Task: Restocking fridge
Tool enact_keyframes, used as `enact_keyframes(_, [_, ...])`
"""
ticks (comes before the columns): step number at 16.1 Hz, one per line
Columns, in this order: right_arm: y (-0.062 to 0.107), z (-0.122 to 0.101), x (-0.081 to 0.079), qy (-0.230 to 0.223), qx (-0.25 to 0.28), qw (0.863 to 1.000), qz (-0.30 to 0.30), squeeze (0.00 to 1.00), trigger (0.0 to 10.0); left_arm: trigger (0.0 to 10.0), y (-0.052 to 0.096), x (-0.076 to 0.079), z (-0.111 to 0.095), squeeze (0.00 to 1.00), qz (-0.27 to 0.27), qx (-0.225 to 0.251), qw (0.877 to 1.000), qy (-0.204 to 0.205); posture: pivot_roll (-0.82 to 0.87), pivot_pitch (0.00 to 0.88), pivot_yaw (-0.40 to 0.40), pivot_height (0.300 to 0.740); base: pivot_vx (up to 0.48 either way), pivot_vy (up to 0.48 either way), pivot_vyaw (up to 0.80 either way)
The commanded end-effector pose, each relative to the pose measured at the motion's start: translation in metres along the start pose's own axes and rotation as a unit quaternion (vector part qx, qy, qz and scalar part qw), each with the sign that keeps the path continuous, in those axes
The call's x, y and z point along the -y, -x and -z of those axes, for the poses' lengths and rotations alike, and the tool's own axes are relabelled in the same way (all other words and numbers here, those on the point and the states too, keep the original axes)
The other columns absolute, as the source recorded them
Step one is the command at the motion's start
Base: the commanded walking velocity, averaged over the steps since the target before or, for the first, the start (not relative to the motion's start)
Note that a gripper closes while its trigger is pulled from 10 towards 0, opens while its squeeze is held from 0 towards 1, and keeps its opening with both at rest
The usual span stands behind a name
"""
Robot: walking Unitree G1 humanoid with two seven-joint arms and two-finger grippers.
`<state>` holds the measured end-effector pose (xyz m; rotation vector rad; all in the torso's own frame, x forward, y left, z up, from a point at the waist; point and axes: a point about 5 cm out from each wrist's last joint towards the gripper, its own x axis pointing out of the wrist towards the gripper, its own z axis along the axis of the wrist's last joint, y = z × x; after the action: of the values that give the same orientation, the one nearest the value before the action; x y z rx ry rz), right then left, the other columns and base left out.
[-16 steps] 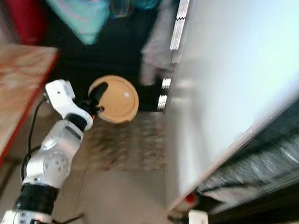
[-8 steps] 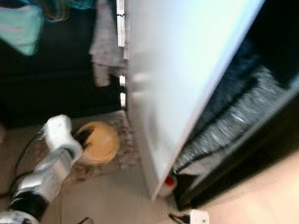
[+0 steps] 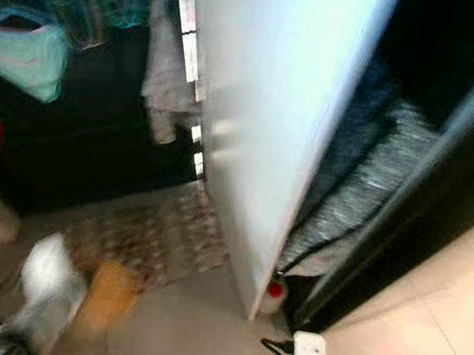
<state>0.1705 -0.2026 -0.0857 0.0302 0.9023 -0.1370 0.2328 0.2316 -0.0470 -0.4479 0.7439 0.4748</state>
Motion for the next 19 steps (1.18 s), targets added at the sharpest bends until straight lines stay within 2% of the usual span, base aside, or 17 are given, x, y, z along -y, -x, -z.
enact_keyframes(1, [0.002, 0.004, 0.001, -0.030, 0.007, 0.999, 0.019, 0.00, 10.0, 10.0, 0.002, -0.009, 0.019, 0.00, -0.014, -0.036, 0.999, 0.010, -0.12, 0.150, 0.070, 0.740, 0.000, 0.000, 0.00])
enact_keyframes(3, [0.003, 0.002, 0.003, -0.042, 0.029, 0.998, 0.037, 0.00, 10.0, 10.0, 0.003, -0.004, 0.023, 0.00, 0.000, -0.036, 0.999, 0.017, -0.12, 0.142, 0.061, 0.740, 0.000, 0.000, 0.00])
enact_keyframes(4, [0.004, -0.002, 0.005, -0.044, 0.063, 0.995, 0.057, 0.00, 10.0, 10.0, 0.003, -0.001, 0.028, 0.00, 0.008, -0.037, 0.999, 0.027, -0.13, 0.129, 0.053, 0.740, 0.000, 0.000, 0.00])
enact_keyframes(6, [0.005, -0.003, 0.006, -0.047, 0.079, 0.994, 0.062, 0.00, 10.0, 10.0, 0.004, 0.000, 0.032, 0.00, 0.009, -0.042, 0.999, 0.027, -0.13, 0.118, 0.052, 0.740, 0.000, 0.000, 0.00])
enact_keyframes(7, [0.004, -0.021, 0.014, -0.050, 0.118, 0.990, 0.066, 0.00, 10.0, 10.0, 0.004, 0.001, 0.033, 0.00, 0.010, -0.044, 0.999, 0.026, -0.14, 0.112, 0.056, 0.740, 0.000, 0.000, 0.00])
enact_keyframes(8, [0.006, -0.044, 0.025, -0.031, 0.173, 0.982, 0.065, 0.00, 10.0, 10.0, 0.005, 0.002, 0.035, 0.00, 0.012, -0.047, 0.999, 0.024, -0.15, 0.107, 0.060, 0.740, 0.000, 0.000, 0.00])
enact_keyframes(9, [0.006, -0.043, 0.021, -0.007, 0.171, 0.984, 0.044, 0.00, 10.0, 10.0, 0.005, 0.003, 0.037, 0.00, 0.015, -0.051, 0.998, 0.017, -0.15, 0.103, 0.061, 0.740, 0.000, 0.000, 0.00])
enact_keyframes(12, [0.003, -0.018, 0.013, -0.043, 0.094, 0.994, 0.039, 0.00, 10.0, 10.0, 0.005, 0.002, 0.039, 0.00, 0.013, -0.055, 0.998, 0.016, -0.15, 0.074, 0.061, 0.740, 0.000, 0.000, 0.00])
enact_keyframes(13, [0.003, -0.004, 0.010, -0.076, 0.056, 0.994, 0.048, 0.00, 10.0, 10.0, 0.005, 0.004, 0.038, 0.00, 0.015, -0.056, 0.998, 0.014, -0.15, 0.064, 0.065, 0.740, 0.000, 0.000, -0.80])
enact_keyframes(14, [0.004, 0.005, 0.008, -0.075, 0.031, 0.996, 0.045, 0.00, 10.0, 10.0, 0.005, 0.005, 0.038, 0.00, 0.017, -0.056, 0.998, 0.014, -0.14, 0.060, 0.068, 0.740, 0.000, 0.000, -0.80])
enact_keyframes(15, [0.005, 0.015, 0.003, -0.046, 0.002, 0.998, 0.033, 0.00, 10.0, 10.0, 0.004, 0.007, 0.037, 0.00, 0.020, -0.055, 0.998, 0.016, -0.14, 0.055, 0.068, 0.740, 0.000, 0.000, -0.80])
enact_keyframes(17, [0.006, 0.021, -0.004, -0.074, -0.009, 0.997, 0.034, 0.00, 10.0, 10.0, 0.004, 0.008, 0.036, 0.00, 0.022, -0.054, 0.998, 0.015, -0.13, 0.051, 0.068, 0.740, 0.000, 0.000, -0.80])
enact_keyframes(19, [0.004, 0.017, -0.013, -0.061, -0.007, 0.998, 0.020, 0.00, 10.0, 10.0, 0.005, 0.007, 0.037, 0.00, 0.021, -0.054, 0.998, 0.012, -0.14, 0.060, 0.074, 0.740, 0.000, 0.000, -0.79])
